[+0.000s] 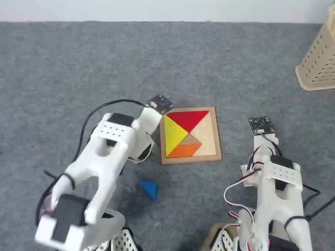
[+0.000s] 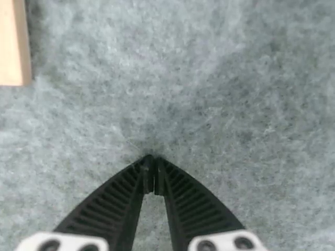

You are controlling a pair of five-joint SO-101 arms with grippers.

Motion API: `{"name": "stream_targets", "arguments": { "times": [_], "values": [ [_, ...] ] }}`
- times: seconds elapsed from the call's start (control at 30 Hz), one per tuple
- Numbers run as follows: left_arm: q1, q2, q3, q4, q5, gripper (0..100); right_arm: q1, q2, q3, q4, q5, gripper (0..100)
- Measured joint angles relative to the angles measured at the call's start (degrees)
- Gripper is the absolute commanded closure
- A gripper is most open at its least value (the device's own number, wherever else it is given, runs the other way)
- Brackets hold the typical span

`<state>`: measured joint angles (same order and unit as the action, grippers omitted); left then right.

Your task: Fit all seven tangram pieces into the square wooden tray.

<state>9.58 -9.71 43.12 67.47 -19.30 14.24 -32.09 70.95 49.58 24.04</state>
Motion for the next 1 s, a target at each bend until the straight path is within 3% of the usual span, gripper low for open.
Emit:
{"name": "stream_targets", "arguments": {
  "times": [0.27, 0.47, 0.8, 1.0],
  "values": [
    [-1.32, -4.84, -0.88, 2.9, -2.46, 79, 0.0, 0.0, 0.0, 0.0, 0.0, 99.1],
    [-1.76, 2.02, -1.41, 1.76, -8.35, 79, 0.0, 0.0, 0.0, 0.0, 0.0, 99.1],
    [-3.6, 13.27, -4.75, -4.84, -10.64, 79, 0.0, 0.0, 0.0, 0.0, 0.0, 99.1],
    [-3.87, 18.81, -10.11, -2.37, -10.99, 82, 0.0, 0.0, 0.0, 0.0, 0.0, 99.1]
  ]
}}
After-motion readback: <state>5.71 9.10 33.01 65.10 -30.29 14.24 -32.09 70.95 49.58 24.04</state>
